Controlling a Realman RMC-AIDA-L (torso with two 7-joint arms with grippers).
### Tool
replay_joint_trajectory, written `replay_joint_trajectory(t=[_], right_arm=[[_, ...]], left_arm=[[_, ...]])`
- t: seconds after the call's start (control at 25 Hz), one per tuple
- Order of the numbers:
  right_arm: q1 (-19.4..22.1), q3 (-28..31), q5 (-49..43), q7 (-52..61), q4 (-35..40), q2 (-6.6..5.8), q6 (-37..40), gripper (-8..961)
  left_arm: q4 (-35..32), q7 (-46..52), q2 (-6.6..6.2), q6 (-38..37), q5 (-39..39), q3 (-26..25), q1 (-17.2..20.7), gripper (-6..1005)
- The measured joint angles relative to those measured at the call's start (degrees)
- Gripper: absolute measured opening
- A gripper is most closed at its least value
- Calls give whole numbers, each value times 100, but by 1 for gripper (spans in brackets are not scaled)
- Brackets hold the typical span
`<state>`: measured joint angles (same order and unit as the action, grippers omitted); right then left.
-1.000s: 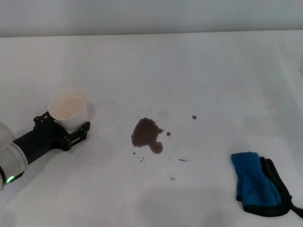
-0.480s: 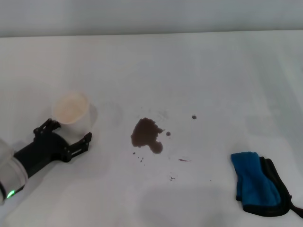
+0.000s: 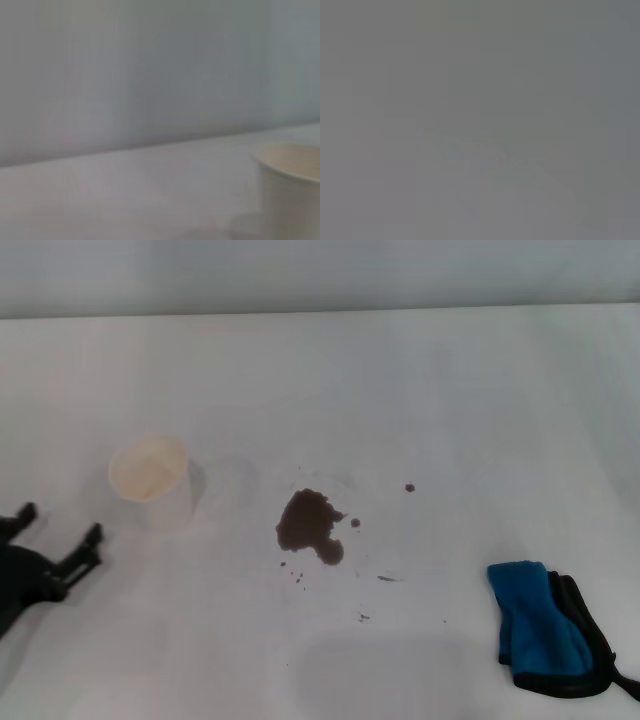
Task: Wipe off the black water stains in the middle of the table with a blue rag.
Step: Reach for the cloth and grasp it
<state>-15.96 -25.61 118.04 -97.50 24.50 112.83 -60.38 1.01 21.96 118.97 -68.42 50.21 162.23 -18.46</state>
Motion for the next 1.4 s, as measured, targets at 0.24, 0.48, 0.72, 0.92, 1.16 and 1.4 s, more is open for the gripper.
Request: replay_joint_trajectory(t=[0.24,0.48,0.72,0.92,1.16,1.4], right_arm=[[280,-320,-1442,3276,654,-476,-372,856],[321,-345,-3003,4984,1429,-665,-1957,783],[-74,-434,-4256,5661,1909,-692,-3765,778],[-180,-1286,-5333,6245,3332,-215,-4247,771],[-94,-2553,-6364,7334,5103,178,-4136,763],[-87,-3645,-7239,8319,6060,196,-3922,755]], left_arm=[[191,-307,-24,-617,703,-6,118,893],[481,-296,-44,-1281,1400,-8,-33,892],[815,-278,-47,-1378,1653,-4,-449,892],[930,-303,-48,-1423,1816,-1,-633,893],[1116,-314,-50,-1430,1903,2,-873,892],[1263,-316,-51,-1462,2123,41,-955,892]])
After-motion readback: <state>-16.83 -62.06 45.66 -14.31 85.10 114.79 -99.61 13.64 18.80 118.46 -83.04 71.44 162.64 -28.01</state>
